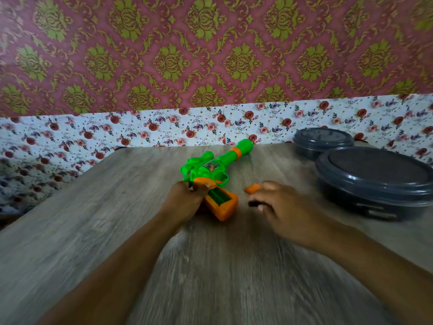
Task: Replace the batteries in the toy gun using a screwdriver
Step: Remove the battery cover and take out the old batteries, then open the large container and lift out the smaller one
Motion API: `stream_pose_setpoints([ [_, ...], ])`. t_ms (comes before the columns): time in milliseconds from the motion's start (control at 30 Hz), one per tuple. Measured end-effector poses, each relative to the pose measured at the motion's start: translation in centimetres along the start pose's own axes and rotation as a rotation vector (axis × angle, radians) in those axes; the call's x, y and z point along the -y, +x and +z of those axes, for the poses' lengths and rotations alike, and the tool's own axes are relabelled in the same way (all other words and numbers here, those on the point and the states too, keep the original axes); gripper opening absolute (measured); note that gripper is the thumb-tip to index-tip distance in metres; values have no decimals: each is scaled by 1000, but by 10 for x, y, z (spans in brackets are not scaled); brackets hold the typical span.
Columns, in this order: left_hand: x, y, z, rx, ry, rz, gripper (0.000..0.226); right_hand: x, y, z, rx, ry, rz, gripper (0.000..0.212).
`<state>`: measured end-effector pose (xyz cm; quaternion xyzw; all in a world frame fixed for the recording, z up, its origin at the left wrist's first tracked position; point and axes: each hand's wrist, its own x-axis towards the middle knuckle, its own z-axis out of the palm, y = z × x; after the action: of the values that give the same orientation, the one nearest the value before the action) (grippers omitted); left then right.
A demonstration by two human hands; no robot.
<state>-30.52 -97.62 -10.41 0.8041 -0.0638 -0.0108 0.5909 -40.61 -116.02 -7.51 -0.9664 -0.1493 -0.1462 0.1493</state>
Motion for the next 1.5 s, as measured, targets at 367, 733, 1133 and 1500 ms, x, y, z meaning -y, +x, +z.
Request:
stream_pose_setpoints([
  [367,0,4,-1,-43,420,43,34,-12,-13,17,88,35,-37,30],
  [733,-9,-5,0,-130,727,156,43,-24,-12,19,46,95,-79,27],
  [1133,-51,-19,16,-125,894,300,57,-12,-13,-29,-24,11,151,17],
  [1500,-111,85,170,289,643,562,59,-196,48,-124,-116,-81,579,5],
])
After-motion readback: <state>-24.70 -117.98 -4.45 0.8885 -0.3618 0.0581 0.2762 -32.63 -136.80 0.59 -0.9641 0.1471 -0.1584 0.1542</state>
